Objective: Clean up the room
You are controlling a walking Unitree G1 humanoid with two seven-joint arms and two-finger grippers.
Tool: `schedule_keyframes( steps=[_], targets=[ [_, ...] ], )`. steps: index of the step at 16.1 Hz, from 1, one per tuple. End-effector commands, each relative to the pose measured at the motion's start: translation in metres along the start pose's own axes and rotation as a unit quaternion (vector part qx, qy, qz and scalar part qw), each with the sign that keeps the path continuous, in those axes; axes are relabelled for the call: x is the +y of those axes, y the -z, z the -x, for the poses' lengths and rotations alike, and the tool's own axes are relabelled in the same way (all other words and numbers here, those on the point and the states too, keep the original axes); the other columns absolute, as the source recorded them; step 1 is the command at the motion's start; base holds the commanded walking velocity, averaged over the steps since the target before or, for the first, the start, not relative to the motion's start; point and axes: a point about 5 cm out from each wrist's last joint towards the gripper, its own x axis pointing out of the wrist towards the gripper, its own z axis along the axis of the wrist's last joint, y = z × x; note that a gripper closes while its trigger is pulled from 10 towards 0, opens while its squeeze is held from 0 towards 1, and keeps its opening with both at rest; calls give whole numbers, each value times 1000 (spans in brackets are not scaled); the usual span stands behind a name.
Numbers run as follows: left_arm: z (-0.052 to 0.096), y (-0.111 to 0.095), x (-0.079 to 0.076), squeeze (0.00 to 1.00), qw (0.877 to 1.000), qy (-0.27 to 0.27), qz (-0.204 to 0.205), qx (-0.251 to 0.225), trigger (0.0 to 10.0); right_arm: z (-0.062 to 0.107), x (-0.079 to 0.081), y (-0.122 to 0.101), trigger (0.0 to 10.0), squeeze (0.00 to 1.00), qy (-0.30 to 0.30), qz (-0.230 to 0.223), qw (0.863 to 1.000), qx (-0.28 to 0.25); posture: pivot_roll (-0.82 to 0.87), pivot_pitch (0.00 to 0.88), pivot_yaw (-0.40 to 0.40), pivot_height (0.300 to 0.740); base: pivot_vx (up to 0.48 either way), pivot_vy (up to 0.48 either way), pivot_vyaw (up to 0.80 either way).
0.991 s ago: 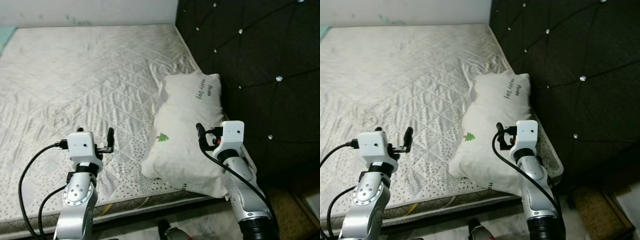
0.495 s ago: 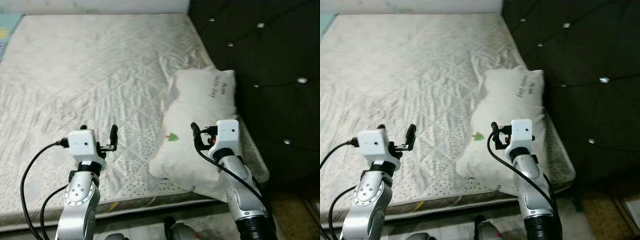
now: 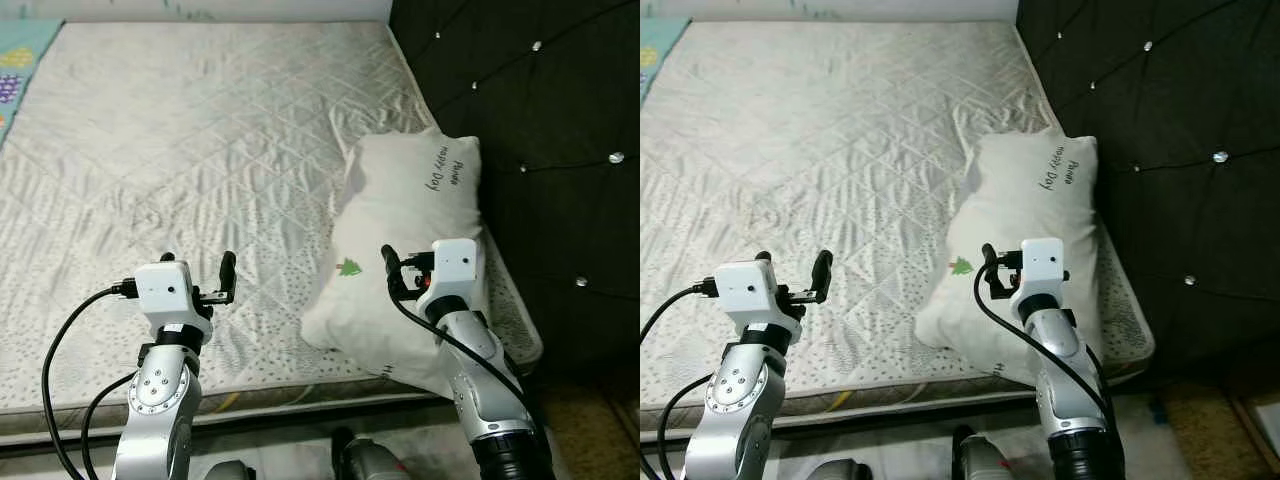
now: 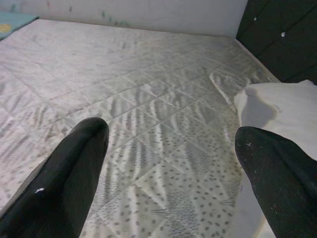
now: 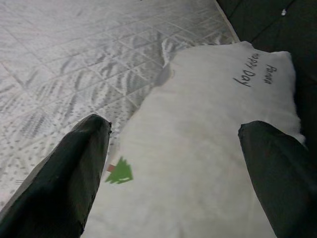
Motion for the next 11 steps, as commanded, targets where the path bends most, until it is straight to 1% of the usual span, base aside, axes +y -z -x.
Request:
schedule_keyframes(
  steps=[1, 11],
  targets=[
    [1, 0, -2, 0, 1000, 3, 0, 3, 10000, 0, -3, 3, 10000, 0, 1, 6, 1000, 10, 103, 254, -37, 740, 0, -480, 0],
    [0, 1, -5, 0, 1000, 6, 0, 4, 10000, -2, 1, 3, 10000, 0, -11, 15, 1000, 8, 100, 241, -44, 740, 0, -480, 0]
  ],
)
